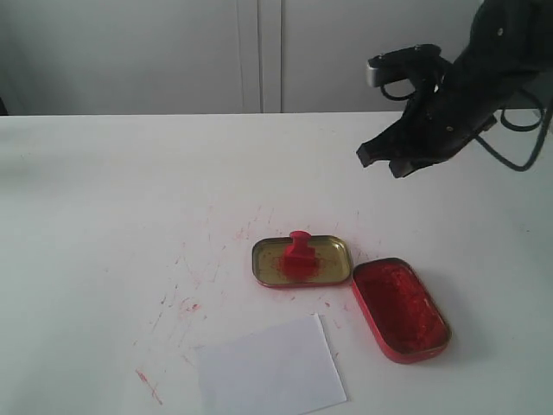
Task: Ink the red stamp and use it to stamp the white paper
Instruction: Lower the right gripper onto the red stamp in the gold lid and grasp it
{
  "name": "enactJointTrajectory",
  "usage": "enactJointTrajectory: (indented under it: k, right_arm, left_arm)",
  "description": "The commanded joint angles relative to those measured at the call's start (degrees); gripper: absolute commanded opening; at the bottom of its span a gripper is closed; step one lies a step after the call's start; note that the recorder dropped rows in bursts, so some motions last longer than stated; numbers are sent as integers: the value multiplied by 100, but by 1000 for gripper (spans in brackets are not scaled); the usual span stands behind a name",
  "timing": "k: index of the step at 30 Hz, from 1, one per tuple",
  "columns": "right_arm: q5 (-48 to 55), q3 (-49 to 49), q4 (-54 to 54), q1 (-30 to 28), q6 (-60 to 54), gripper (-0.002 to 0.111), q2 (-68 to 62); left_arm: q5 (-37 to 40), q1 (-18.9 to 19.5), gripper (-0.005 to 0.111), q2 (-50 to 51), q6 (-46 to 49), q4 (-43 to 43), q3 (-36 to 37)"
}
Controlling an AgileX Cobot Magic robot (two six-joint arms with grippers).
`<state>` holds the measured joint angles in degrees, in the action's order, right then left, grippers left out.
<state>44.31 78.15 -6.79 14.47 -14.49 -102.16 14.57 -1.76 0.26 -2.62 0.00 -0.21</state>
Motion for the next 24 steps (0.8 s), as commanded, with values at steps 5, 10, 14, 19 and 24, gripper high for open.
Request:
enactJointTrajectory:
  k: [5, 10, 14, 19, 24]
  right_arm:
    - [470, 621, -258, 469, -718, 0, -746]
    - [519, 861, -282, 782, -1316, 0, -990]
    - [706, 1145, -469, 927, -1867, 0, -1098]
    - [1335, 1581, -674, 1042, -2855, 0, -1360]
    - [1579, 1648, -711, 1202, -3718, 0, -1431]
  left_arm:
    - [-4, 15, 0, -26, -2, -57, 21]
    - [-4, 15, 0, -26, -13, -57, 21]
    - [-4, 15, 0, -26, -13, -57, 21]
    - [-4, 15, 0, -26, -13, -57, 21]
    - [-4, 15, 0, -26, -13, -57, 21]
